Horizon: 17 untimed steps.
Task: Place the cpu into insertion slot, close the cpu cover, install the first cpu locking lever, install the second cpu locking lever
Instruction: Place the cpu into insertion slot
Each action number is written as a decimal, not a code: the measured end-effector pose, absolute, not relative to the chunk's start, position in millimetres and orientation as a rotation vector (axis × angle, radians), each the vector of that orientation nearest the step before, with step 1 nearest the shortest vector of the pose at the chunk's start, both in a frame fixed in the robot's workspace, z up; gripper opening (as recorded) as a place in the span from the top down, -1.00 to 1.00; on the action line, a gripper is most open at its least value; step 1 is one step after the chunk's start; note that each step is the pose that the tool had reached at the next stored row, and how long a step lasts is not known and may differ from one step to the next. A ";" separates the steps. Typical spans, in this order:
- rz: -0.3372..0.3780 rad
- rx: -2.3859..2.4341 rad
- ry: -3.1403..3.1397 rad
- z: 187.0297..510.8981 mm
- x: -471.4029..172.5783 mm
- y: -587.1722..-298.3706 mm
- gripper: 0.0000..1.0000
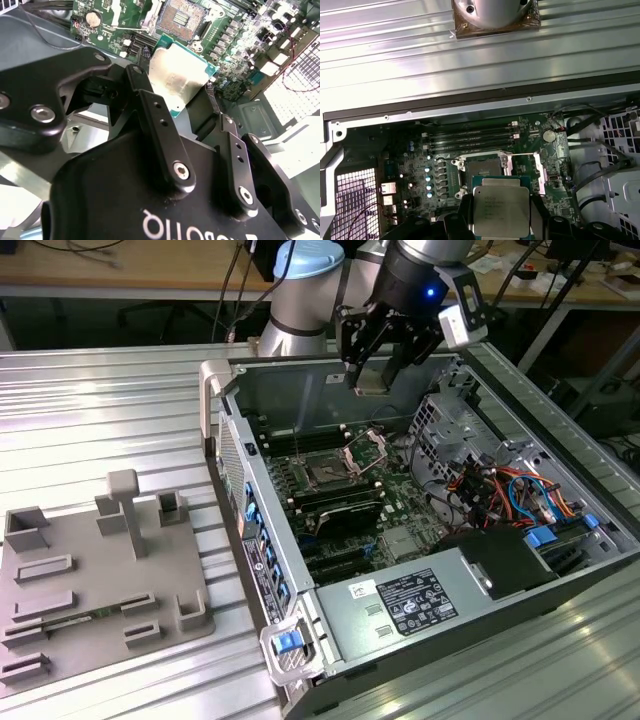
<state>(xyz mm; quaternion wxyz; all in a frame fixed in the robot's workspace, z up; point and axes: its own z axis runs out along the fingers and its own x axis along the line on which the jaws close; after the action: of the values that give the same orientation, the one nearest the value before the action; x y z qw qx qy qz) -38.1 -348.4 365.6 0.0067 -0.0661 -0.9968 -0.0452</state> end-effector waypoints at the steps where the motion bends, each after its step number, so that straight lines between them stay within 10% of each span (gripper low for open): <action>1: -0.142 -0.217 -3.118 365.5 -38.1 -348.4 -0.09; 17: -0.142 -0.316 -3.112 364.7 -38.1 -348.4 -0.09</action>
<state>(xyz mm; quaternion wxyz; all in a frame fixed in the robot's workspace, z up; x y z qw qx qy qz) -38.1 -348.4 364.7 0.0051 -0.1009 -0.9938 -0.0455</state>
